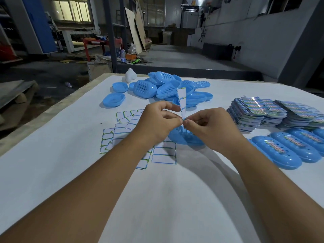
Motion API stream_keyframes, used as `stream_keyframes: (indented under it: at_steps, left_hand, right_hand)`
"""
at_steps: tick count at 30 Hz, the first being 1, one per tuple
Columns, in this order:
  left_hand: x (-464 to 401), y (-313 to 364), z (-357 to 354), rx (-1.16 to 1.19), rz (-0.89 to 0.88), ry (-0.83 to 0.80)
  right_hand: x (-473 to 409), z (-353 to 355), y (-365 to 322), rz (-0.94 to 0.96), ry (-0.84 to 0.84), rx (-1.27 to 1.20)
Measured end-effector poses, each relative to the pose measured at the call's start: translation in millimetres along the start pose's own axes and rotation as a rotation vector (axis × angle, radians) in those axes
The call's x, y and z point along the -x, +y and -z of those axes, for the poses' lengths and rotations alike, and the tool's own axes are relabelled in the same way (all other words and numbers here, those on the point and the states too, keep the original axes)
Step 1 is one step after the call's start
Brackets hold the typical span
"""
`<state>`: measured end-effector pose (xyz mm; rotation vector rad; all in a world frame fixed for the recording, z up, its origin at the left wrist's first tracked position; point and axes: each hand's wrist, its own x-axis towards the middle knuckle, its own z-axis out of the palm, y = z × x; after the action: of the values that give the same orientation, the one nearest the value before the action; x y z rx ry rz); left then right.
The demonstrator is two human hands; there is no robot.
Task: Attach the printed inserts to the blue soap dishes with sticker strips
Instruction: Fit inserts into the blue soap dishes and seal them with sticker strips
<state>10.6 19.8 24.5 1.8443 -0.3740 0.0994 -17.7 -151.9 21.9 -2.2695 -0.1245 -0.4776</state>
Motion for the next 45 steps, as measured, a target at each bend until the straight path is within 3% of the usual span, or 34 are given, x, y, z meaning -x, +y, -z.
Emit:
stream_keyframes:
  at_steps: [10, 20, 32, 45]
  left_hand:
    - [4, -1, -6, 0.009, 0.027, -0.028]
    - [1, -4, -9, -0.009, 0.066, 0.056]
    - [-1, -5, -11, 0.002, -0.025, 0.12]
    - [0, -5, -10, -0.039, -0.121, 0.081]
  right_hand:
    - [5, -6, -4, 0.015, 0.052, 0.187]
    - [7, -8, -7, 0.119, 0.03, 0.287]
    - [2, -9, -6, -0.108, 0.052, -0.1]
    - [1, -6, -6, -0.169, 0.024, -0.156]
